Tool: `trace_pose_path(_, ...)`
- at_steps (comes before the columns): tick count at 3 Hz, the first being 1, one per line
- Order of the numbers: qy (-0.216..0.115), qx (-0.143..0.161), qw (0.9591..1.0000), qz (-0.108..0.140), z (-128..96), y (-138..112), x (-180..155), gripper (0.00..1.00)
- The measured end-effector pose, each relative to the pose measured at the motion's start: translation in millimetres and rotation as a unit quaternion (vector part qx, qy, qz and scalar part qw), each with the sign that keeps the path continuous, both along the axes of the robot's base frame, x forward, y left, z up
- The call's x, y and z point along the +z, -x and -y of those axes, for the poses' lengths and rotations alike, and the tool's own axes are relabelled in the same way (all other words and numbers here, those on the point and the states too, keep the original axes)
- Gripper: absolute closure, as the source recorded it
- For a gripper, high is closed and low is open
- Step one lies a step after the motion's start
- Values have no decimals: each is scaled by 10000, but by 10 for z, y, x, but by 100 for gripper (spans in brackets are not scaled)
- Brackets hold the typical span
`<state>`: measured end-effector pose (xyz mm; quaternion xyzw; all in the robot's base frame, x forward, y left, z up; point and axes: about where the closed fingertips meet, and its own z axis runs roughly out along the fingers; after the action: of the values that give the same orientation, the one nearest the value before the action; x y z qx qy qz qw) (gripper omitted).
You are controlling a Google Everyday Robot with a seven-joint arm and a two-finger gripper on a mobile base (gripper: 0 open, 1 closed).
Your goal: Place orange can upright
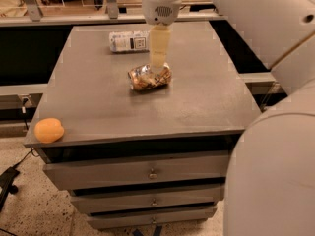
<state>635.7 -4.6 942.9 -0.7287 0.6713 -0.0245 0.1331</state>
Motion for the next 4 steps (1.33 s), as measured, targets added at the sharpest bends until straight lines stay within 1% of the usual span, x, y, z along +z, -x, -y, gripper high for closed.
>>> trace_pose_path(1, 145, 159, 9998, 18, -227, 28, -182, 0)
trace_pose_path(2, 308, 271, 9991, -46, -327, 73, -430, 0)
trace_pose_path(3, 355, 377, 9984, -249, -350, 110, -669, 0)
trace_pose_path(4, 249, 502, 9975, -424, -362, 128, -804, 0)
